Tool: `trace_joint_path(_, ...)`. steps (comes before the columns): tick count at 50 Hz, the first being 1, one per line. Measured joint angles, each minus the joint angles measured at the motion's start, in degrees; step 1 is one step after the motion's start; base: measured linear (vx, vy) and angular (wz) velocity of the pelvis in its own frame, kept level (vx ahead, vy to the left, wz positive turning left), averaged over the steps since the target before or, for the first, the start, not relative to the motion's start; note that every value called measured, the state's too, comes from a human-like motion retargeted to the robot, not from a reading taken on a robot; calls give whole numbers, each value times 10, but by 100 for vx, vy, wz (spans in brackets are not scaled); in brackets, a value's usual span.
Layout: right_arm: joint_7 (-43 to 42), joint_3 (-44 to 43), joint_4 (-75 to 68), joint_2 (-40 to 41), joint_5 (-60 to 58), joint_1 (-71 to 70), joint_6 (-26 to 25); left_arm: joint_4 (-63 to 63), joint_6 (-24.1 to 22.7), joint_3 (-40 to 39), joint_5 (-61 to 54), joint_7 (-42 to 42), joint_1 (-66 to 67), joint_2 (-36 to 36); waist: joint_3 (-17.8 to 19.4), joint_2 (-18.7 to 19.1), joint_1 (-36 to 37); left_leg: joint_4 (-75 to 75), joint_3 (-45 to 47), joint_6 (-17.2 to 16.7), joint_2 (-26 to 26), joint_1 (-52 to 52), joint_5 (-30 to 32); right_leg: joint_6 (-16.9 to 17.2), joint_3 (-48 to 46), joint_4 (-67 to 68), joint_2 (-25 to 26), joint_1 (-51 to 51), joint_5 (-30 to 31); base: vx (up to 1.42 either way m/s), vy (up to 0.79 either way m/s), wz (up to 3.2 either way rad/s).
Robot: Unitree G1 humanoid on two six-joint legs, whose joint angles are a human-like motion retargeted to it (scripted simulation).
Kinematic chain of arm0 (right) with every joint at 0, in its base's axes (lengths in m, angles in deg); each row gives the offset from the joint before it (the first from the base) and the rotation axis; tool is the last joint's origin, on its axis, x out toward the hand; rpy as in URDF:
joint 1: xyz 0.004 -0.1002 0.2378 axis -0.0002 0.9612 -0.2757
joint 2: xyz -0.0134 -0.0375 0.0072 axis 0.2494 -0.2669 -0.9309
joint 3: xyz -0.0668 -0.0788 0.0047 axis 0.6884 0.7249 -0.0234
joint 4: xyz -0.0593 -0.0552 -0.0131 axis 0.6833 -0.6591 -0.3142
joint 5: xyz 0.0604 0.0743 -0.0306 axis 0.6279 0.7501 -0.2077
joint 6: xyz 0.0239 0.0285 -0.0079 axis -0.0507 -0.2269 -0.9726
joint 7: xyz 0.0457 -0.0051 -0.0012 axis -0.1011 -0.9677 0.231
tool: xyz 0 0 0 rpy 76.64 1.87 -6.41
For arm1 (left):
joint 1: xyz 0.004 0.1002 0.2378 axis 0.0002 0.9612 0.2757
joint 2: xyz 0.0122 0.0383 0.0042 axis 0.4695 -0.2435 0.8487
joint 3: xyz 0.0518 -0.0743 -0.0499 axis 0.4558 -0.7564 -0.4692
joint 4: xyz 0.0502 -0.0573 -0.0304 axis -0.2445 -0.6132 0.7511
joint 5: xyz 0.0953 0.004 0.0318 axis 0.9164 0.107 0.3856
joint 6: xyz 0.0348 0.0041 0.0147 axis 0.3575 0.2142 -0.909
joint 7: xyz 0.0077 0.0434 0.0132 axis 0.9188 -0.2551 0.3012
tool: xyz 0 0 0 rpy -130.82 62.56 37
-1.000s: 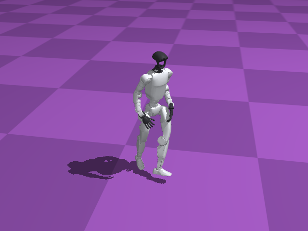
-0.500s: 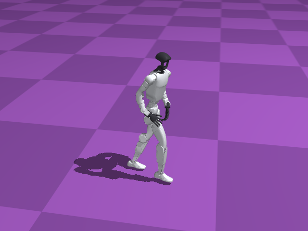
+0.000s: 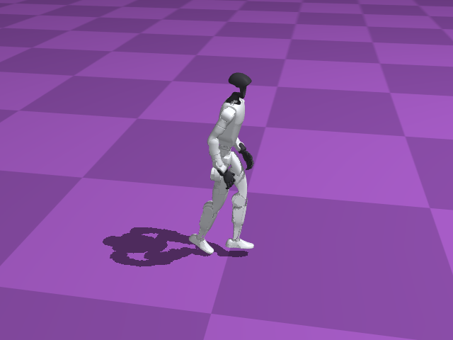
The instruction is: Walk run
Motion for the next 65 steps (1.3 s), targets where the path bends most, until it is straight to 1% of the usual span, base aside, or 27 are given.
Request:
trace_joint_path(3, -5, 0, -5, 5, 16, 9, 0, -15, -8, -9, -21, 15, -14, 2, 10, -10, 30, -125, -45, -2, -30, 25, -39, 5, -28, 6, 7, 54, 147, 139, -30, -25)
trace_joint_path(5, -2, 3, -4, 5, 25, 11, -4, -17, 14, -13, -35, 44, -20, 4, 31, -29, 39, -120, -39, 62, -33, 52, 33, 30, -5, 101, -3, 61, 208, 144, -43, -21)
trace_joint_path(7, 6, 7, 4, 9, 37, 8, -10, -9, 41, -19, -66, 80, -24, 17, 41, -81, 11, -31, -20, 92, -55, 70, -60, 52, -22, 315, -49, 17, 208, 148, -60, 82)
trace_joint_path(9, 19, 5, 7, 16, 37, 9, 4, -12, 54, -26, -85, 89, -19, 21, 39, -88, -60, 61, -122, 91, -102, 66, -122, 65, -55, 471, -66, -29, 208, 184, -18, 166)
trace_joint_path(10, 27, 11, 8, 18, 35, -1, 13, -21, 57, -46, -89, 87, -23, 18, 37, -79, -94, 95, -134, 89, -92, 56, -143, 77, -39, 502, -50, -60, 208, 126, -26, 41)
trace_joint_path(12, 54, 9, 20, 23, 47, -6, 15, -42, 104, -49, -94, 98, -32, 20, 24, -5, -102, 102, -128, 72, 10, 81, -179, 78, -29, 466, 30, -130, 192, 139, -38, -29)
trace_joint_path(15, 53, 2, 52, 16, 55, 15, 22, -66, 172, -27, -95, 155, -28, 10, 16, 22, -104, 89, -123, 49, 31, 135, -204, 61, -25, 483, 14, -227, 46, 144, -30, -42)
trace_joint_path(17, 13, -6, 72, 20, 64, 31, 37, -74, 175, -22, -102, 179, -21, 7, 10, 29, -119, 40, -111, 33, 25, 186, -167, 48, -29, 445, -13, -288, -16, 145, -23, -7)
trace_joint_path(20, -44, -24, 93, 23, 81, 44, 58, -88, 157, -5, -97, 184, -2, 6, -5, 41, -158, -59, -115, -10, 1, 275, -41, 53, -27, 306, -32, -342, -43, 154, -24, 52)
trace_joint_path(26, -98, -40, 117, 17, 104, 44, 58, -132, 130, 2, -105, 146, 12, -11, -12, 77, -245, -120, -190, -148, -9, 408, 284, 163, 21, 28, -42, -335, -94, 153, -26, 78)
trace_joint_path(27, -104, -39, 124, 13, 100, 41, 56, -133, 129, 0, -120, 151, 10, -13, -9, 79, -251, -101, -200, -176, -11, 423, 308, 149, 1, 21, -50, -326, -75, 131, -16, 24)
trace_joint_path(28, -110, -36, 131, 10, 89, 37, 53, -129, 129, -1, -133, 162, 8, -11, -6, 80, -257, -53, -193, -200, -6, 425, 312, 84, -12, 34, -49, -318, -21, 160, -28, -22)
trace_joint_path(29, -113, -29, 135, 8, 73, 36, 48, -125, 123, -9, -134, 174, 10, -9, -15, 85, -246, 9, -165, -208, -3, 408, 313, 29, -13, 72, -35, -322, -40, 191, -40, -98)
trace_joint_path(30, -116, -18, 138, 7, 54, 36, 43, -121, 116, -21, -129, 186, 15, -8, -29, 91, -227, 78, -126, -208, -2, 382, 313, -22, -8, 123, -13, -332, -93, 213, -62, -93)
trace_joint_path(32, -121, -21, 106, 20, 34, 44, 26, -115, 102, -1, -98, 206, 31, 3, -23, 99, -206, 199, -164, -195, 18, 345, 309, -12, 94, 185, 42, -299, -170, 200, -63, 3)
trace_joint_path(35, -53, -20, 50, 31, 73, 32, 9, -93, 112, 3, -95, 232, 31, -7, -48, 42, -142, 294, -151, -153, -28, 239, 242, -8, 82, 166, -29, -220, -201, 131, -26, -16)
trace_joint_path(37, -7, -4, 20, 10, 81, 27, -8, -72, 85, -18, -118, 235, 44, -18, -51, 22, -127, 300, -100, -89, 2, 175, 158, -15, 76, 139, -31, -171, -193, 170, -20, -2)
trace_joint_path(39, 26, 5, -6, -10, 87, 18, -8, -54, 51, -32, -142, 187, 54, -31, -45, 3, -93, 260, -52, -47, 19, 112, 91, -18, 50, 90, -37, -119, -126, 133, -16, -33)
trace_joint_path(44, 28, 38, -22, -33, 115, 25, -6, -12, -23, -47, -217, 134, 48, -31, -17, -16, 3, -45, 6, 0, 1, 61, 10, -12, -13, 5, -21, 15, 109, 157, -19, -61)
trace_joint_path(47, -7, 30, -2, -22, 109, 32, -13, 2, -13, -36, -193, 122, 25, -1, 12, -20, 24, -156, -90, -22, -27, 75, -17, -10, -35, 37, -9, 78, 199, 149, -26, 16)
trace_joint_path(48, -16, 25, 7, -16, 104, 36, -14, 6, -2, -32, -170, 122, 19, 7, 26, -24, 26, -152, -113, -3, -34, 85, 7, -3, -31, 109, -16, 79, 206, 134, -31, 50)
trace_joint_path(50, -27, 24, 27, -5, 106, 36, -18, 7, 23, -21, -129, 126, 9, 19, 40, -51, -2, -77, -106, 83, -85, 95, -21, 10, -61, 299, -65, 49, 208, 135, -30, 108)
trace_joint_path(52, -15, 13, 24, 20, 100, 41, -15, -9, 45, -9, -108, 137, 14, 26, 30, -59, -54, 28, -167, 66, -95, 99, -90, -29, -153, 434, -101, 29, 208, 217, -27, 114)
trace_joint_path(53, -5, 16, 16, 30, 94, 30, -11, -23, 51, -25, -98, 143, 8, 23, 23, -39, -74, 64, -171, 52, -60, 85, -117, -40, -151, 448, -85, -6, 208, 163, -30, -24)
trace_joint_path(57, 5, 13, 32, 42, 82, 36, -16, -70, 96, -39, -92, 135, 10, 5, -7, 21, -90, 49, -132, 22, 13, 157, -173, 4, -55, 468, -10, -163, 78, 150, -34, -87)
trace_joint_path(60, -61, -9, 66, 46, 76, 52, -5, -128, 95, -30, -87, 123, 3, -1, -22, 42, -104, -30, -125, -4, 16, 224, -111, 42, -40, 381, -21, -253, -16, 121, -19, -6)
trace_joint_path(65, -113, -31, 95, 37, 120, 56, 35, -165, 131, 5, -59, 162, -2, 13, -36, 61, -197, -125, -150, -79, 7, 341, 144, 97, -7, 96, -48, -309, -80, 157, -39, 101)
